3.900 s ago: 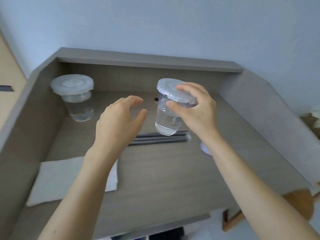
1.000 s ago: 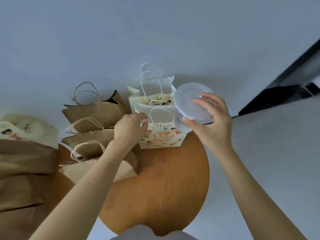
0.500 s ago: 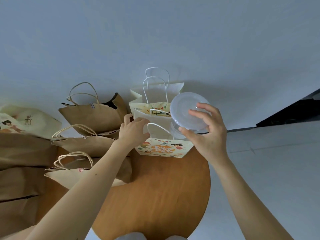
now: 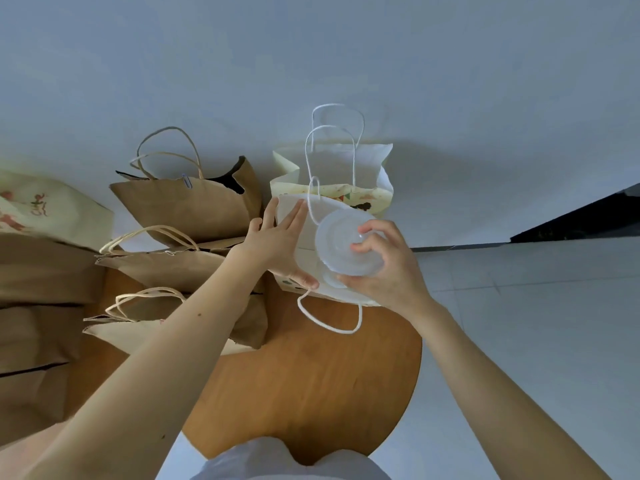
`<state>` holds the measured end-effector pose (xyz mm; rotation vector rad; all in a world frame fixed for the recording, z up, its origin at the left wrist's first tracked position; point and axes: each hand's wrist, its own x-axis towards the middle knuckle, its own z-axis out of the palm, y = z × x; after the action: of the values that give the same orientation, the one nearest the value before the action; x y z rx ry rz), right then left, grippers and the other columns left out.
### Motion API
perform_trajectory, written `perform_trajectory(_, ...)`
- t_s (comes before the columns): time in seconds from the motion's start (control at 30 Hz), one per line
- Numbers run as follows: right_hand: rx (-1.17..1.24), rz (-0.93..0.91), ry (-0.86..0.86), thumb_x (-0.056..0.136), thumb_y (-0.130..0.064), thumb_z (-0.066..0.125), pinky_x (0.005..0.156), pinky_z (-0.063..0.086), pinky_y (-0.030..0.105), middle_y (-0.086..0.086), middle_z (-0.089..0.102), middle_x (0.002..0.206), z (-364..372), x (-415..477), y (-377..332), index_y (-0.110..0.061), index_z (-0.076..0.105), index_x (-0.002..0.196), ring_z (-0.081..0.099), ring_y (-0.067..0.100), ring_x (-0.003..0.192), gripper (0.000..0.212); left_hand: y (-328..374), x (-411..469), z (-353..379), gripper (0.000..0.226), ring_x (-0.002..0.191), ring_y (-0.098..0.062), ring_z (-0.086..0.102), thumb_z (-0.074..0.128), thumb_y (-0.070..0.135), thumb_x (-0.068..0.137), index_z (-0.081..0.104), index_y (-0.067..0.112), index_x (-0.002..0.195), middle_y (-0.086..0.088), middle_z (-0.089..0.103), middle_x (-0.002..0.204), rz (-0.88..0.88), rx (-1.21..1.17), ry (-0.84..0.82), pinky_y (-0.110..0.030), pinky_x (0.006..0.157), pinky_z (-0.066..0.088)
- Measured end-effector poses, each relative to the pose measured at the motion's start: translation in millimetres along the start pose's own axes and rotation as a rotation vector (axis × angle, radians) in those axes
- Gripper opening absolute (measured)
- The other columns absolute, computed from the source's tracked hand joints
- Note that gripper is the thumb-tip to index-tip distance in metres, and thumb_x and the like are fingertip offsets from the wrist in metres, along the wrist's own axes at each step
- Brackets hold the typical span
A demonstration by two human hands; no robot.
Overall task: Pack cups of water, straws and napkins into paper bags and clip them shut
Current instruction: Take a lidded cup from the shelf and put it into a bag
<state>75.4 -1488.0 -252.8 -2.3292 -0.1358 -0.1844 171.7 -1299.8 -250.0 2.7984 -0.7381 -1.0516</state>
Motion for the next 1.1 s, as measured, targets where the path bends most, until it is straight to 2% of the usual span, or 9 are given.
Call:
perform_trajectory(0.13, -0.108, -0.023, -0.159, 0.061, -0.029, 0.084, 0.076, 0.030, 0.005, 0.000, 0.051, 0.116, 22.7, 11.2, 9.7, -0.011, 0.062, 0.089, 0.040, 0.004, 0.111, 0.039, -3.6, 0.8, 1.1, 0.134, 0.137, -0.028, -0.029, 0.068, 0.072, 0.057, -0.020, 0.025, 0.146, 0.010, -0.025, 0.152, 0.012, -0.018, 0.007, -0.050, 0.113, 0.004)
perform_trajectory(0.33, -0.277, 0.000, -0.415, 0.070, -0.038, 0.077, 0.081, 0.043, 0.030, -0.004, 0.043, 0.128, 46.0, 34.2, 26.3, -0.016, 0.057, 0.101, 0.045, 0.018, 0.109, 0.042, 1.6, 0.2, 4.7, 0.137, 0.140, -0.031, -0.019, 0.068, 0.072, 0.058, -0.026, 0.021, 0.143, 0.005, -0.017, 0.155, 0.026, -0.015, 0.075, -0.050, 0.112, 0.012)
perform_trajectory(0.43, -0.365, -0.018, -0.510, 0.072, -0.037, 0.074, 0.082, 0.040, 0.031, 0.001, 0.043, 0.127, 60.7, 44.6, 32.5, -0.017, 0.051, 0.101, 0.047, 0.024, 0.106, 0.042, 3.9, 1.6, 7.3, 0.136, 0.141, -0.033, -0.017, 0.069, 0.071, 0.059, -0.024, 0.021, 0.145, 0.004, -0.016, 0.156, 0.045, 0.006, 0.102, -0.047, 0.111, 0.016)
perform_trajectory(0.53, -0.439, 0.087, -0.602, 0.070, -0.033, 0.074, 0.083, 0.045, 0.038, 0.001, 0.036, 0.128, 82.6, 54.8, 37.0, -0.019, 0.047, 0.108, 0.047, 0.027, 0.102, 0.048, 7.3, 2.0, 7.9, 0.136, 0.140, -0.033, -0.019, 0.071, 0.068, 0.059, -0.025, 0.022, 0.144, 0.007, -0.017, 0.155, 0.066, -0.003, 0.092, -0.046, 0.111, 0.017)
perform_trajectory(0.7, -0.398, 0.213, -0.595, 0.068, -0.038, 0.072, 0.086, 0.047, 0.042, 0.001, 0.035, 0.128, 105.8, 52.9, 49.4, -0.021, 0.046, 0.115, 0.051, 0.028, 0.098, 0.056, 4.9, 3.1, 10.7, 0.134, 0.141, -0.035, -0.015, 0.069, 0.069, 0.061, -0.025, 0.023, 0.143, 0.004, -0.015, 0.156, 0.095, 0.022, 0.120, -0.047, 0.111, 0.019)
perform_trajectory(0.8, -0.360, 0.198, -0.605, 0.071, -0.033, 0.072, 0.089, 0.044, 0.039, 0.002, 0.035, 0.129, 104.0, 43.5, 59.5, -0.017, 0.048, 0.108, 0.048, 0.028, 0.101, 0.047, 1.2, 3.8, 9.1, 0.134, 0.141, -0.033, -0.016, 0.069, 0.069, 0.061, -0.025, 0.021, 0.144, 0.004, -0.013, 0.156, 0.083, 0.015, 0.114, -0.047, 0.110, 0.020)
perform_trajectory(0.93, -0.351, 0.246, -0.588, 0.074, -0.028, 0.072, 0.097, 0.037, 0.033, 0.010, 0.043, 0.127, 105.7, 35.2, 71.4, -0.011, 0.050, 0.115, 0.044, 0.028, 0.116, 0.049, -2.5, 4.6, 7.8, 0.136, 0.141, -0.032, -0.017, 0.071, 0.069, 0.059, -0.024, 0.020, 0.144, 0.006, -0.012, 0.156, 0.080, -0.011, 0.113, -0.046, 0.109, 0.024)
perform_trajectory(1.03, -0.318, 0.204, -0.696, 0.076, -0.031, 0.070, 0.096, 0.034, 0.027, 0.007, 0.047, 0.118, 105.2, 27.1, 73.5, -0.011, 0.053, 0.109, 0.046, 0.025, 0.114, 0.042, -7.2, 5.2, 11.7, 0.136, 0.141, -0.032, -0.014, 0.070, 0.071, 0.058, -0.022, 0.021, 0.145, 0.008, -0.012, 0.156, 0.062, 0.007, 0.133, -0.044, 0.107, 0.028)
perform_trajectory(1.1, -0.364, 0.224, -0.649, 0.077, -0.034, 0.070, 0.099, 0.039, 0.036, 0.006, 0.047, 0.117, 108.1, 21.4, 80.4, -0.013, 0.053, 0.111, 0.046, 0.025, 0.114, 0.044, -11.7, 6.0, 12.5, 0.134, 0.142, -0.032, -0.012, 0.068, 0.073, 0.058, -0.020, 0.023, 0.146, 0.008, -0.013, 0.156, 0.058, 0.003, 0.162, -0.043, 0.106, 0.029)
